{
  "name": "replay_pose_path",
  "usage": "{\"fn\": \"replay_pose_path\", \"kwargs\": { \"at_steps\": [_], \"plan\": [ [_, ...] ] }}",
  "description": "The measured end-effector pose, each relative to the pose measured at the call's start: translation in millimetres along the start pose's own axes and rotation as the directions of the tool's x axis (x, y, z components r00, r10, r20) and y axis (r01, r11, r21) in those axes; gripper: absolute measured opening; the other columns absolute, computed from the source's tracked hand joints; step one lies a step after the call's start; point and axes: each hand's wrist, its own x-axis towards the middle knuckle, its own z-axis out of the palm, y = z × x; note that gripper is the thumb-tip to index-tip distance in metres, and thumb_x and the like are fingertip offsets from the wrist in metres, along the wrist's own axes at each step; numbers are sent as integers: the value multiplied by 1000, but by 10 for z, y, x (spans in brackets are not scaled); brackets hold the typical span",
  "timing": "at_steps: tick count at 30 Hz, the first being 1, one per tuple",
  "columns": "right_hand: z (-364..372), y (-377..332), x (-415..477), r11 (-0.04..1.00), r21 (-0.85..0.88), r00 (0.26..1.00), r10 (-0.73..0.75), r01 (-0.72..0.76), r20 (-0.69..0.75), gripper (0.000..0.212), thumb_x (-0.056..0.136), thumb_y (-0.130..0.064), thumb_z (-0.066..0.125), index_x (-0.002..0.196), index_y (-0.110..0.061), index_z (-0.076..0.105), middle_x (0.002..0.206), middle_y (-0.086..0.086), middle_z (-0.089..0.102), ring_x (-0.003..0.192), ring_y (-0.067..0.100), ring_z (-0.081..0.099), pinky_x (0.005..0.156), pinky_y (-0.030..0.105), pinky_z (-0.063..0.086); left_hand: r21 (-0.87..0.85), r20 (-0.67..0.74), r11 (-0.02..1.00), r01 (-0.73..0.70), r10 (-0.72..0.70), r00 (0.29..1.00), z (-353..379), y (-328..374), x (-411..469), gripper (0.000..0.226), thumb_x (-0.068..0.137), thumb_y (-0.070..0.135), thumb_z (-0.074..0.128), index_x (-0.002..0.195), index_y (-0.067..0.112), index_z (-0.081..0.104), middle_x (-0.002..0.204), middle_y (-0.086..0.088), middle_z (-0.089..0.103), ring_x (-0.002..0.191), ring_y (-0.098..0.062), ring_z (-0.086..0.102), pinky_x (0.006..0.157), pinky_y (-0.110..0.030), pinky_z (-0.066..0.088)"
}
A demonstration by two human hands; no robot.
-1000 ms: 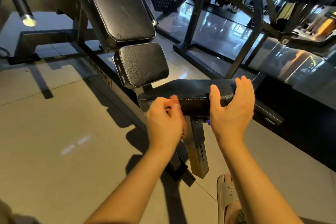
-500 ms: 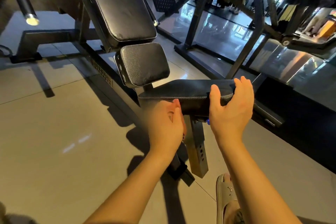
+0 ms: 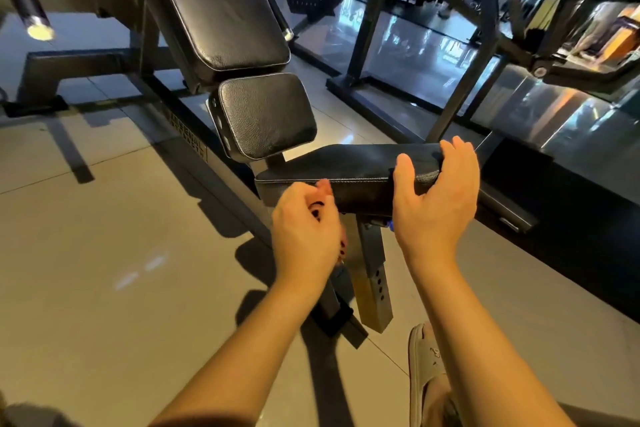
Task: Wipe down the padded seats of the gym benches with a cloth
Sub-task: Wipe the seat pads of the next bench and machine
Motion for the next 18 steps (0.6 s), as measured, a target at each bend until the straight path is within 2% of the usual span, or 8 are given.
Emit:
{"fn": "replay_pose_path", "kwargs": {
  "at_steps": [2,4,8,10,11,13,15,18],
  "plan": [
    [11,10,-2,1000,-4,1000,-1,1,-4,65,95,-48,58,143,-5,51,155,9,46,150,23,32,124,40,26,31,58,990,-135,133,989,38,68,-84,13,97,28,64,88,26,55,85,15,55,87,4,56,72,-4,43],
    [14,17,1,1000,-2,1000,2,-2,1,63,95,-47,58,142,-5,52,154,8,46,150,23,32,123,42,28,103,23,984,-143,141,990,-7,-100,51,14,95,27,65,87,26,54,84,16,53,83,1,56,67,-9,43],
    [10,17,2,1000,-3,1000,-5,5,4,63,95,-47,59,143,-5,52,154,8,46,150,24,33,123,44,29,253,-94,943,217,-200,975,-245,-618,508,14,97,24,62,84,17,60,82,1,62,86,-24,63,65,-26,38],
    [8,16,7,1000,-5,1000,-11,11,-5,63,95,-47,59,142,-5,52,153,9,48,149,24,34,122,44,30,249,-101,937,245,-227,969,-273,-537,455,17,99,23,60,83,17,59,78,5,60,80,-15,62,57,-18,35],
    [11,14,9,1000,-1,1000,-14,14,-5,62,95,-47,59,141,-5,53,152,8,48,149,23,34,122,44,30,189,-86,962,198,-184,979,-241,-410,348,18,101,25,59,84,18,59,78,8,58,77,-5,61,53,-15,37],
    [20,25,13,1000,-1,1000,-12,12,-10,62,95,-47,58,140,-5,53,152,8,49,149,23,34,122,43,29,38,-20,999,-3,4,1000,-99,-100,59,15,102,27,60,88,21,60,84,10,59,81,4,59,62,-11,46],
    [31,42,15,1000,-10,1000,-16,15,-15,62,95,-48,57,139,-4,54,151,9,49,149,23,34,122,43,29,5,71,984,-177,176,982,32,90,-154,8,99,26,63,92,23,61,88,13,58,83,1,59,69,-12,48],
    [36,48,14,1000,-7,1000,-16,16,-11,62,95,-47,57,139,-4,54,151,9,49,149,23,34,122,43,29,75,39,984,-158,156,987,31,18,1,12,96,29,65,88,26,58,84,14,57,80,0,58,67,-13,45]
  ]
}}
